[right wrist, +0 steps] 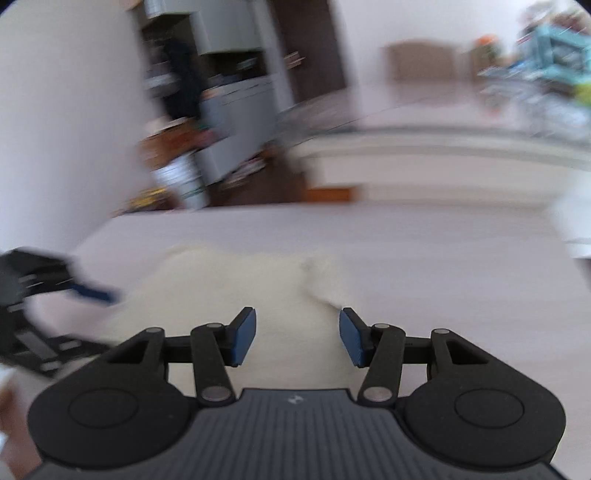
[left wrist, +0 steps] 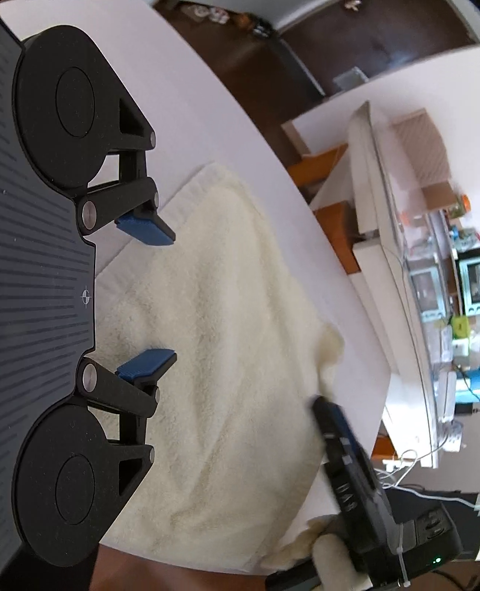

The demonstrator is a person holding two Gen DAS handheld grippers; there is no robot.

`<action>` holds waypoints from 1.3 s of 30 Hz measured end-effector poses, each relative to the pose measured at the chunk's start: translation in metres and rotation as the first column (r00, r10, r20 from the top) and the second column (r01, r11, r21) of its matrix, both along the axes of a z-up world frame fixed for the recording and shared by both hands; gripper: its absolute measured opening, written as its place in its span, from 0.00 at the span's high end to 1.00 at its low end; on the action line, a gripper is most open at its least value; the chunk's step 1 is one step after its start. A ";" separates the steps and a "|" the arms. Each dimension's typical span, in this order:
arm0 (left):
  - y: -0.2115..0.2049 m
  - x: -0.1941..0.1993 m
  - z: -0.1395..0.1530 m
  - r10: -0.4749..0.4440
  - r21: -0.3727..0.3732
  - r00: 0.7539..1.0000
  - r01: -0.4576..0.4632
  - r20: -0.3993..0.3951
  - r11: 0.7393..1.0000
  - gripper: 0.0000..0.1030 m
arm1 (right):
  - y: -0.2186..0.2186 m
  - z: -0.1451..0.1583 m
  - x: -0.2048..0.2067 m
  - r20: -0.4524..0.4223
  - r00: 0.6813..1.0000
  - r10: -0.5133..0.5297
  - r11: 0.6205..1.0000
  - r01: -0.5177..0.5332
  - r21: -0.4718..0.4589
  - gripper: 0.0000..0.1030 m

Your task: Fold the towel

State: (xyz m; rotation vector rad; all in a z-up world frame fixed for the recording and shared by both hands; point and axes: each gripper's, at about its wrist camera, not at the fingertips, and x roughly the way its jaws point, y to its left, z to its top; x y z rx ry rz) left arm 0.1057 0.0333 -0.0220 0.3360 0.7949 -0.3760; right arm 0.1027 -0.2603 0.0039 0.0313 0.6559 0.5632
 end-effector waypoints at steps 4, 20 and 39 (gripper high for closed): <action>-0.004 0.000 0.001 0.005 0.011 1.000 -0.005 0.013 1.000 0.34 | -0.010 0.006 0.001 -0.005 1.000 0.019 0.999 -0.019 0.044 0.45; 0.002 -0.016 0.000 0.051 0.031 0.999 -0.051 -0.002 0.998 0.32 | -0.031 0.019 -0.057 0.079 0.980 0.181 0.981 -0.175 -0.079 0.43; -0.019 -0.033 0.018 0.078 0.047 0.995 -0.081 0.059 0.996 0.28 | -0.033 -0.003 -0.142 -0.008 0.875 0.484 0.848 -0.471 -0.242 0.56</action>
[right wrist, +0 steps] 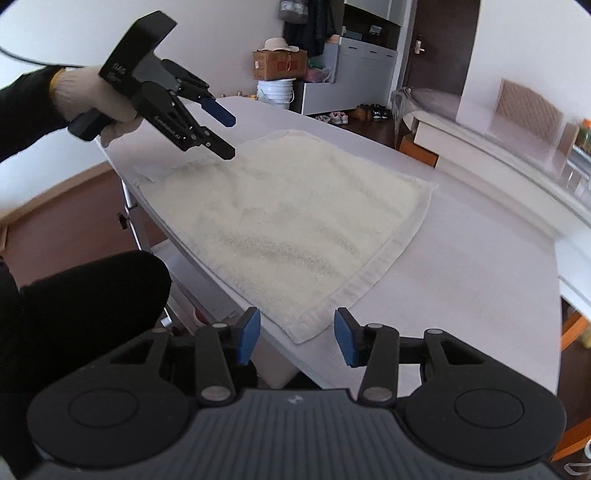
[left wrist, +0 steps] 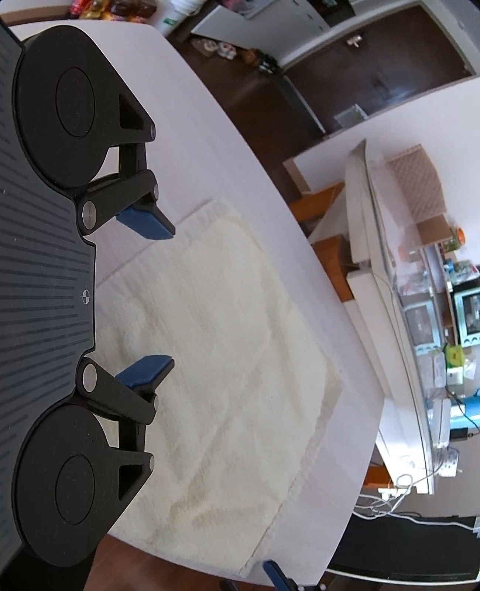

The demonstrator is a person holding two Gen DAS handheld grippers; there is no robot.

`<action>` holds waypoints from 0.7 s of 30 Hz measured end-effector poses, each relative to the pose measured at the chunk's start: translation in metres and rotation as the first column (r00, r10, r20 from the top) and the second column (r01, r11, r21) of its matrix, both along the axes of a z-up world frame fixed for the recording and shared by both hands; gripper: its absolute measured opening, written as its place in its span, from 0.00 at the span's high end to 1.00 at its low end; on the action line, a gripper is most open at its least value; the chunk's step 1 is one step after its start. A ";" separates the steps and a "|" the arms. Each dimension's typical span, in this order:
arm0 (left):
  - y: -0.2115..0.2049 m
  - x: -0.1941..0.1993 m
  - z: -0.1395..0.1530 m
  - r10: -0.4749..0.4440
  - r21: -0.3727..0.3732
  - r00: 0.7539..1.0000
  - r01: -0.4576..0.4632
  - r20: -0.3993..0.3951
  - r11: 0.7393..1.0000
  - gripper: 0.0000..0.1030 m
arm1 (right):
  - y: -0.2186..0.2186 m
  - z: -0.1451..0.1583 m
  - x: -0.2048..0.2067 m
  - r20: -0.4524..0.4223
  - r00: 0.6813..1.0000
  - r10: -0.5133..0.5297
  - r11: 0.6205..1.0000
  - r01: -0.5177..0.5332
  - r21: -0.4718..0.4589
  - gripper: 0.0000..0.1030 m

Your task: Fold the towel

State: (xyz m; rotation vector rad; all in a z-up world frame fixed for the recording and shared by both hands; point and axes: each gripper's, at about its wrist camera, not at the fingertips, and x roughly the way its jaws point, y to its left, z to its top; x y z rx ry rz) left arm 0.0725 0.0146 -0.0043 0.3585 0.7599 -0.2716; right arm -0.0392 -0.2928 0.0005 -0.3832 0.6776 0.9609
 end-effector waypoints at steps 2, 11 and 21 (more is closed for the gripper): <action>-0.011 -0.001 0.004 -0.036 -0.014 0.999 0.036 0.007 0.999 0.27 | -0.001 -0.002 0.002 -0.019 1.000 -0.006 1.000 0.007 0.018 0.57; -0.076 -0.003 0.005 -0.238 -0.081 0.971 0.238 0.014 0.968 0.26 | -0.011 -0.002 0.012 -0.083 0.996 -0.031 0.997 0.037 0.065 0.75; -0.109 0.005 -0.011 -0.303 -0.085 0.953 0.303 0.004 0.949 0.25 | -0.005 0.011 0.015 -0.049 0.999 -0.022 0.996 0.025 0.080 0.83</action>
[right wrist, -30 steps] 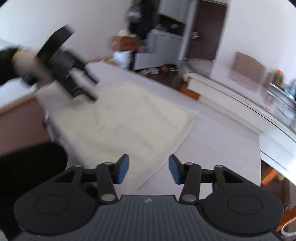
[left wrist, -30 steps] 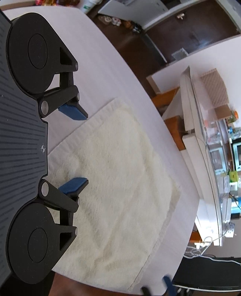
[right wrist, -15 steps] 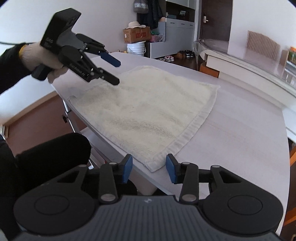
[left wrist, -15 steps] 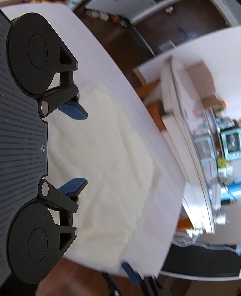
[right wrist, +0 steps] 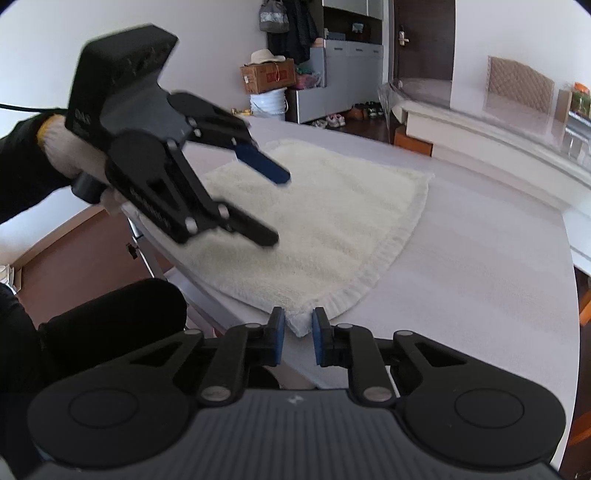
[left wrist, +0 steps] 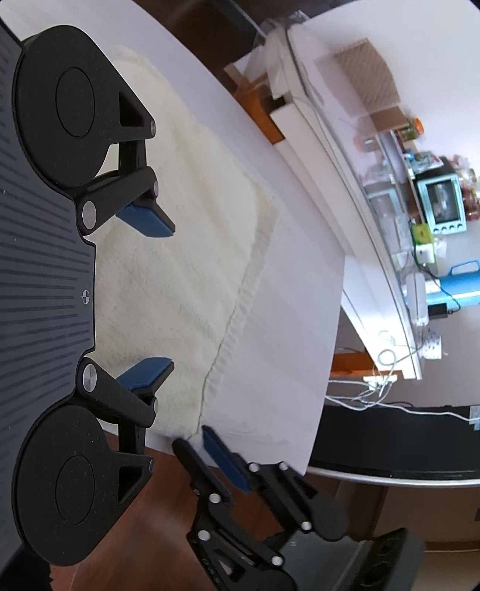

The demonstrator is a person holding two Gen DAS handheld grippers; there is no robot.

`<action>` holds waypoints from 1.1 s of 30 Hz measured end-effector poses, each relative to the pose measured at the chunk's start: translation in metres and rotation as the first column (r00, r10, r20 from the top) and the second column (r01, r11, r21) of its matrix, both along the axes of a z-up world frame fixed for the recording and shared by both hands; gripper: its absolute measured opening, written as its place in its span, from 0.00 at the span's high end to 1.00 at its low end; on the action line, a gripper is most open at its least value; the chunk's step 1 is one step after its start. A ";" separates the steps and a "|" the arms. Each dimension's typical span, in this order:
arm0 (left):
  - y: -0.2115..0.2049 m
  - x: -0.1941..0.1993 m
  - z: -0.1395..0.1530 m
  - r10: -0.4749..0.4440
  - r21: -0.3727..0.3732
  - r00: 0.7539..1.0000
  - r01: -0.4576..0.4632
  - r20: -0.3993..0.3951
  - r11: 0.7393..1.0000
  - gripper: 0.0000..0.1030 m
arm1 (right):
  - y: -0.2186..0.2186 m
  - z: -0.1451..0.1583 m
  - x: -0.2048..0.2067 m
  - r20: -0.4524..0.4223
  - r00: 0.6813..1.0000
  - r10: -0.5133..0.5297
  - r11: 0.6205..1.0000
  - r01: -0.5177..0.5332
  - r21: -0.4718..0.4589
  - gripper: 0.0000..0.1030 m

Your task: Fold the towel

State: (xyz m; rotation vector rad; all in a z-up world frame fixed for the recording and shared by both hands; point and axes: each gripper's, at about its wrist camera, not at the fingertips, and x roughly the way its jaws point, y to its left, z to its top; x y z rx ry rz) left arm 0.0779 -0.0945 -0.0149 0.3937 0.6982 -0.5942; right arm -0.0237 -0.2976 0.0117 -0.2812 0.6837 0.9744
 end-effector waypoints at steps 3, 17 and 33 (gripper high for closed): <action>-0.002 0.001 -0.006 -0.005 0.006 1.000 0.005 -0.009 1.000 0.25 | 0.007 0.005 0.005 0.038 0.999 0.015 1.000 -0.015 -0.002 0.82; 0.005 0.006 -0.016 0.002 -0.011 0.999 -0.002 -0.042 1.000 0.20 | 0.031 -0.012 -0.015 0.329 0.937 0.119 0.968 -0.037 -0.248 0.72; 0.009 0.009 -0.016 0.011 -0.025 0.999 -0.012 -0.049 1.000 0.15 | 0.029 -0.030 -0.027 0.506 0.844 0.175 0.937 0.015 -0.350 0.60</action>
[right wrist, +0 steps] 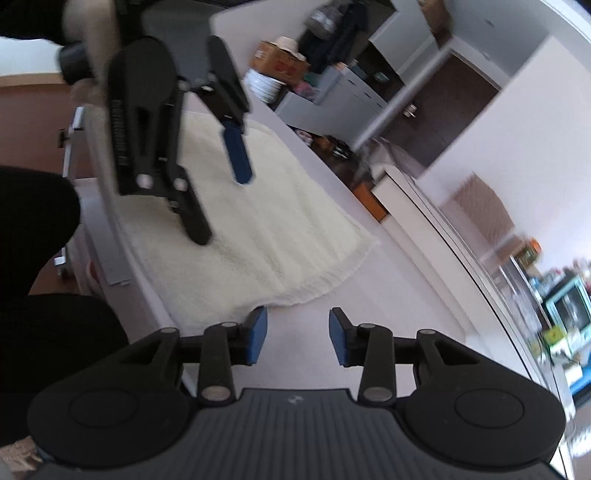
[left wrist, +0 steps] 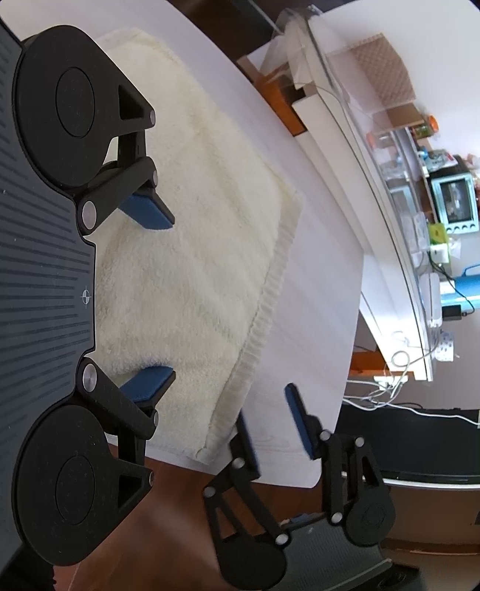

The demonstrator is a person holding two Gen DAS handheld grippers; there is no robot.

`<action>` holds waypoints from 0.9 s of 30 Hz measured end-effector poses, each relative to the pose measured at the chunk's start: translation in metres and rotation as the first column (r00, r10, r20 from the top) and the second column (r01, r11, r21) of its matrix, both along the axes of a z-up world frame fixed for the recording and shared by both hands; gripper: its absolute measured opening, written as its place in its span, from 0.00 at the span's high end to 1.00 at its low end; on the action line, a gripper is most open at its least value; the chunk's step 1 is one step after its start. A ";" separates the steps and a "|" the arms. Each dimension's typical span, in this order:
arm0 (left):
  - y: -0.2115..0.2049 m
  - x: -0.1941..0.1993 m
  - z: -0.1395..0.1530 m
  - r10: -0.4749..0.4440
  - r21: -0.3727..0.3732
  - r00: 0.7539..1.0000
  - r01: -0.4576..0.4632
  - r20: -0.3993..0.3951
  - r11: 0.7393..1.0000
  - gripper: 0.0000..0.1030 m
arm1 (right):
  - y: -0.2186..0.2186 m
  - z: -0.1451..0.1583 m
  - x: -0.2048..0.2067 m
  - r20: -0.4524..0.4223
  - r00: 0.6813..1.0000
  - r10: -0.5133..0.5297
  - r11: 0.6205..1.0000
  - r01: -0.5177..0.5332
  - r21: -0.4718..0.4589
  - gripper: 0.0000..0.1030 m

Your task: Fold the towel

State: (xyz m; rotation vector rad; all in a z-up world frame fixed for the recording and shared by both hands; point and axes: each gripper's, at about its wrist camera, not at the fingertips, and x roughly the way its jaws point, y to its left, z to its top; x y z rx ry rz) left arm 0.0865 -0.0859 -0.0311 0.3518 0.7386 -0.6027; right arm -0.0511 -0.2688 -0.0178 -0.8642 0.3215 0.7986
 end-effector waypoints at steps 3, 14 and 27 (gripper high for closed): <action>0.001 0.001 0.000 0.002 -0.002 1.000 -0.002 -0.001 1.000 0.14 | 0.000 0.000 -0.008 0.012 0.999 0.032 0.999 -0.032 -0.010 0.60; 0.003 0.003 0.000 0.001 -0.005 1.000 -0.001 -0.007 1.000 0.13 | -0.007 -0.017 -0.032 0.198 0.978 0.073 0.984 -0.039 -0.172 0.59; -0.020 0.000 0.001 -0.057 0.010 0.998 0.057 0.007 0.998 0.14 | -0.005 -0.011 -0.047 0.143 0.985 0.097 0.992 -0.085 -0.089 0.56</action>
